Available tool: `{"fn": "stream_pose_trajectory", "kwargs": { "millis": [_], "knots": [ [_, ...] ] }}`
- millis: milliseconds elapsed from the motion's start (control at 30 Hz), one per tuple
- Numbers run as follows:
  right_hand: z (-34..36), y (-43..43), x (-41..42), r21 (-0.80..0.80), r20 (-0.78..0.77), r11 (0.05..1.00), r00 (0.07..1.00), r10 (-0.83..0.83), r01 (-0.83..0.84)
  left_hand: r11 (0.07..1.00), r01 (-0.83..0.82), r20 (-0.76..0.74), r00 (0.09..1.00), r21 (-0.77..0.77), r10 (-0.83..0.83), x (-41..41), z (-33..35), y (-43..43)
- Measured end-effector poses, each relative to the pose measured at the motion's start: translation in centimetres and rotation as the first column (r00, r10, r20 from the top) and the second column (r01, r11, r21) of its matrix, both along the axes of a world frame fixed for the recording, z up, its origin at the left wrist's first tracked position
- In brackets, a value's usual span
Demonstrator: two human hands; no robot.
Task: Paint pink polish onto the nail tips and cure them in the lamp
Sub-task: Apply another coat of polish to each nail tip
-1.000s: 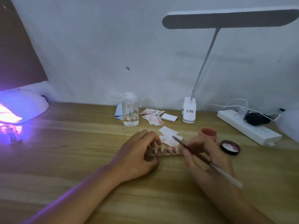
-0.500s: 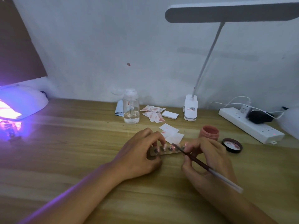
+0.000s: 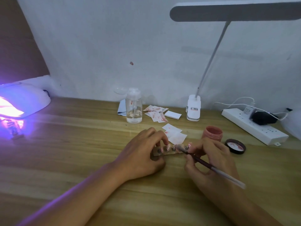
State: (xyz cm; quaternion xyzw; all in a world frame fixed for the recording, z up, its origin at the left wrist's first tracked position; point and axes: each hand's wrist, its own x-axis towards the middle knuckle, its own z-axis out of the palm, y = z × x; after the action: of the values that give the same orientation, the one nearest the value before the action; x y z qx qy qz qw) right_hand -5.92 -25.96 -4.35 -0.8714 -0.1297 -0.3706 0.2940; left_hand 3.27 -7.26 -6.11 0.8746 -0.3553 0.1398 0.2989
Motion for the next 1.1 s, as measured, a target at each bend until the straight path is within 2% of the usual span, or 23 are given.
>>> {"fn": "stream_pose_trajectory", "kwargs": {
  "millis": [233, 333, 467, 633, 900, 1100],
  "knots": [
    [0.6, -0.7, 0.0, 0.248, 0.170, 0.966, 0.985, 0.025, -0.067, 1.000, 0.004, 0.030, 1.000, 0.025, -0.004, 0.0, -0.1, 0.0],
    [0.8, -2.4, 0.7, 0.430, 0.104, 0.903, 0.994, -0.032, -0.016, 0.999, -0.013, 0.034, 0.999, 0.037, 0.012, -0.2, 0.0, -0.1],
    [0.7, -4.8, 1.5, 0.543, 0.012, 0.831, 0.988, -0.151, 0.121, 0.998, -0.030, 0.109, 0.994, 0.053, 0.024, -0.5, 0.2, -0.1],
    [0.2, -5.7, 2.5, 0.470, -0.127, 0.839, 0.962, -0.243, 0.274, 0.997, -0.078, 0.189, 0.979, 0.030, 0.071, -0.9, 0.4, 0.1],
    [0.1, -5.7, 3.7, 0.380, -0.247, 0.862, 0.934, -0.256, 0.337, 0.996, -0.091, 0.235, 0.968, -0.002, 0.089, -1.3, 0.6, -0.1],
    [-0.1, -6.0, 3.9, 0.426, -0.207, 0.854, 0.951, -0.229, 0.298, 0.995, -0.097, 0.165, 0.982, 0.025, 0.091, -1.4, 0.6, -0.1]
  ]
}}
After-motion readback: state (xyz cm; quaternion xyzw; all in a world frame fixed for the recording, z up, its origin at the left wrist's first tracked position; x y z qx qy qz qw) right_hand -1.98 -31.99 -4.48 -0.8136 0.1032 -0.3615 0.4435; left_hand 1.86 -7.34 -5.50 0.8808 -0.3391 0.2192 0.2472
